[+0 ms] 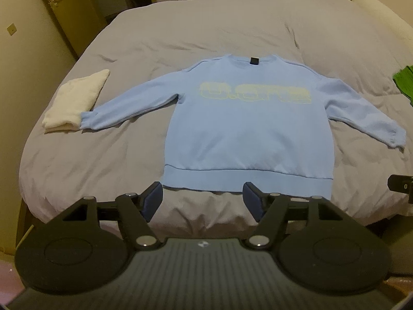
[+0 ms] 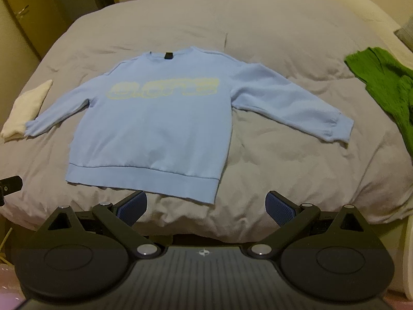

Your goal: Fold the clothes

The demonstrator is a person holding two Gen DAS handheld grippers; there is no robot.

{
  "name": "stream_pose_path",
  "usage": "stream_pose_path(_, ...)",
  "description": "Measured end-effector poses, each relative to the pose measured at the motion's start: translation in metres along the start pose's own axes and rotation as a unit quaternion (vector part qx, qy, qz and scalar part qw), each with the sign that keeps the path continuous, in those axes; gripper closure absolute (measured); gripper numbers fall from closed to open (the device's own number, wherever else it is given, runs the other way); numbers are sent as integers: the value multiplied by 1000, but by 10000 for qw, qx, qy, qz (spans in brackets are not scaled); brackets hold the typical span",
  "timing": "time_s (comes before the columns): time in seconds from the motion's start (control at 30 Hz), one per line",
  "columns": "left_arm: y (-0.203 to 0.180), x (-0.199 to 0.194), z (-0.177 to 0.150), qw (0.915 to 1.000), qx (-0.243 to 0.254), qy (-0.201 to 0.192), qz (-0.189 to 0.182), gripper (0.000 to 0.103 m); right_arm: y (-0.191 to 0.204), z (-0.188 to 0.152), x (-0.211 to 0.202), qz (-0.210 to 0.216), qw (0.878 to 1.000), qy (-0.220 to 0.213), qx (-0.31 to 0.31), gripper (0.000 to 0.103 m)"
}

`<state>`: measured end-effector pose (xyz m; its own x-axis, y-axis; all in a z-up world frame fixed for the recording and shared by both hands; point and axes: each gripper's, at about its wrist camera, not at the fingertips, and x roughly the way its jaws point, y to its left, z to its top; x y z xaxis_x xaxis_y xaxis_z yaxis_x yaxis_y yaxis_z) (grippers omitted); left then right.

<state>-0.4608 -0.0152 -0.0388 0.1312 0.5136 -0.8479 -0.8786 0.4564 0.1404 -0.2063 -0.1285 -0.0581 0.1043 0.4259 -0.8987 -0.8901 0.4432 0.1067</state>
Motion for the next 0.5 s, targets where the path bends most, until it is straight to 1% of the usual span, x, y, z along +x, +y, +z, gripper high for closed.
stream_pose_path(0.17,4,15,10,9999,-116,86,13,38,3,15,13,32,9999,31,-99,2)
stream_pose_path(0.3,10,30,23,9998,-186,117,0,37,10,33,28,23,9998,92,-165,2)
stream_pose_path(0.5,31,60,54,9994,-252,248,34,36,31,68,55,29,9994,187,-278,2)
